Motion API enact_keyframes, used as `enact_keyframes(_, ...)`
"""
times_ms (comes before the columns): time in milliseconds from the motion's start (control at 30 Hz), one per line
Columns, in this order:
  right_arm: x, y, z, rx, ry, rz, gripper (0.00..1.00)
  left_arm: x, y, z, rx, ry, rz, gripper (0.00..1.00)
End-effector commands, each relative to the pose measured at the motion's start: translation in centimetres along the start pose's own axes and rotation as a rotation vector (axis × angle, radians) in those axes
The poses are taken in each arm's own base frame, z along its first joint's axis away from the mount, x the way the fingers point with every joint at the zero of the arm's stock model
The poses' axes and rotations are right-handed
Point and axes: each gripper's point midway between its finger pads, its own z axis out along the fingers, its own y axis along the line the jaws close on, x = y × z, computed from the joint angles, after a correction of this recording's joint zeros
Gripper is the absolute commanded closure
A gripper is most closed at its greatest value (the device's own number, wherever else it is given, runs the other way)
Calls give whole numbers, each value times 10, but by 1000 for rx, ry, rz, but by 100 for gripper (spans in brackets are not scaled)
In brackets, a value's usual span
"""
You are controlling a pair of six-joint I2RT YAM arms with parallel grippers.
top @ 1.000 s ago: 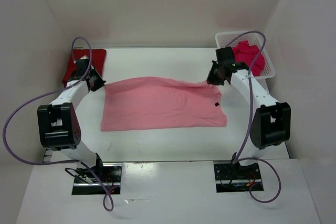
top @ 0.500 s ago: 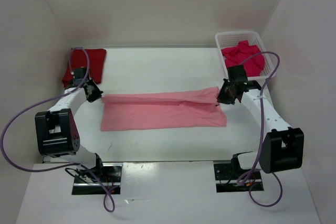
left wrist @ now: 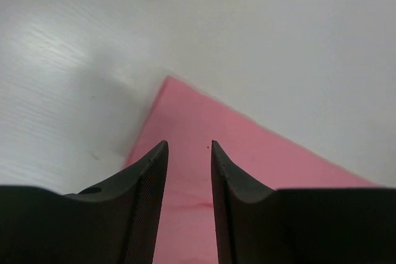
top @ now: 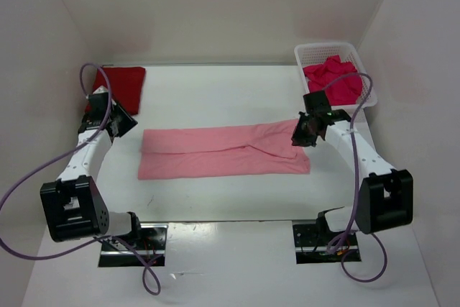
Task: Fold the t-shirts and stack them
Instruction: Fold the other side of the tshirt into a rectangle
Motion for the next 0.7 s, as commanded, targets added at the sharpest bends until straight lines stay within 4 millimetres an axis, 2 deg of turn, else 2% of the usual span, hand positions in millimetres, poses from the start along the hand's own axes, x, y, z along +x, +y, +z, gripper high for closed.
enact_keyframes(0,-19,41,22,-59,-43,-65,100,19,-51,-2,166,38,56,59)
enact_keyframes(33,-27,49,26,-69,-63,-74,100,28,-57,1,181,51,74,59)
enact_keyframes(67,-26,52,41,-51,-49,-74,99,35,-65,2,196,65,83,59)
enact_keyframes(100,-24,59,48,-54,-49,-93,95,50,-73,4,216,90,111,59)
enact_keyframes(133,-29,68,52,-65,-55,-102,80,57,-74,5,220,103,111,57)
enact_keyframes(167,-30,71,59,-53,-60,-111,74,67,-73,8,214,128,121,57)
enact_keyframes(200,-26,73,71,-39,-45,-124,72,73,-79,11,223,138,123,57)
enact_keyframes(233,-26,88,73,-66,-59,-145,68,75,-77,12,224,137,123,57)
enact_keyframes(267,-28,92,77,-62,-70,-153,66,88,-74,18,215,175,129,57)
enact_keyframes(300,-21,93,87,-55,-51,-165,64,86,-75,18,221,167,129,57)
enact_keyframes(367,-22,105,92,-62,-59,-181,61,94,-73,23,223,195,129,57)
enact_keyframes(667,-28,105,117,-27,-66,-181,60,94,-76,22,235,195,120,57)
